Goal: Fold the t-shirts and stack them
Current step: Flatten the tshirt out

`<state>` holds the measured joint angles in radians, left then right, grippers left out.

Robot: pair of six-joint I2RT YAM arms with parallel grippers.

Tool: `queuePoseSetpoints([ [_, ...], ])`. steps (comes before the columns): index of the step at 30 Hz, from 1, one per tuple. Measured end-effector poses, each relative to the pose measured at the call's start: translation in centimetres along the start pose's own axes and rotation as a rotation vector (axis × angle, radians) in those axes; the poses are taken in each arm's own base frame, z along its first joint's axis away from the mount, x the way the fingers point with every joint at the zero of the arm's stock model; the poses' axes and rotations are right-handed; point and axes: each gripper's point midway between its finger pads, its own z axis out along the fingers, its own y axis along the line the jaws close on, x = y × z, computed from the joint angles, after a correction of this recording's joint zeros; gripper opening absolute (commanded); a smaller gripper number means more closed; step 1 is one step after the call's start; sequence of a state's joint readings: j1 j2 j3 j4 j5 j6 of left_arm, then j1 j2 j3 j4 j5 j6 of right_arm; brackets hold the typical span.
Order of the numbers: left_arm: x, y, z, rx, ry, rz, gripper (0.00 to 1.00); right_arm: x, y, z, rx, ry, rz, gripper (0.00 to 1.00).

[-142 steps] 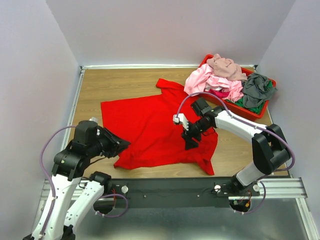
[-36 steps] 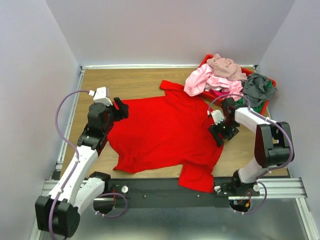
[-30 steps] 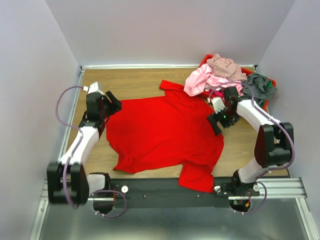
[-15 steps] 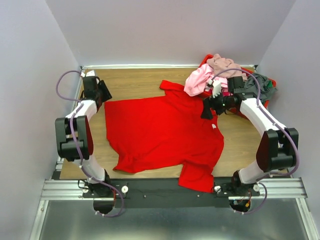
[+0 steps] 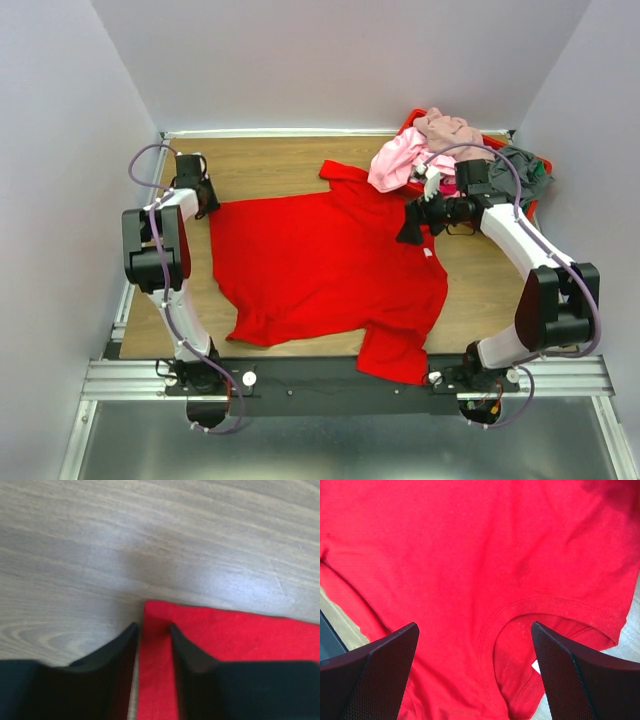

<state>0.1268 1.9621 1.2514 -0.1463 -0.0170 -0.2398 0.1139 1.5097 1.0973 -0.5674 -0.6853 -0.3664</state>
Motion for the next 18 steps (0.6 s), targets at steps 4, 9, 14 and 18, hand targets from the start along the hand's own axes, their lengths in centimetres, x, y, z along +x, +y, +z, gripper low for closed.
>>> queuePoseSetpoints([
  [4, -0.5, 0.4, 0.4, -0.022, 0.008, 0.01, 0.11, 0.1, 0.1, 0.0, -0.005, 0.0, 0.002, 1.0],
  [9, -0.5, 1.6, 0.4, -0.043, 0.022, -0.006, 0.0, 0.3, 0.1, 0.1, -0.006, 0.002, 0.004, 1.0],
  [14, 0.0, 7.3, -0.9, -0.124, 0.028, -0.135, 0.0, 0.2, 0.2, 0.0, -0.005, -0.001, 0.0, 1.0],
  [18, 1.7, 12.1, -2.9, -0.2, 0.04, -0.247, 0.0, 0.2, 0.2, 0.0, -0.007, -0.002, 0.0, 1.0],
])
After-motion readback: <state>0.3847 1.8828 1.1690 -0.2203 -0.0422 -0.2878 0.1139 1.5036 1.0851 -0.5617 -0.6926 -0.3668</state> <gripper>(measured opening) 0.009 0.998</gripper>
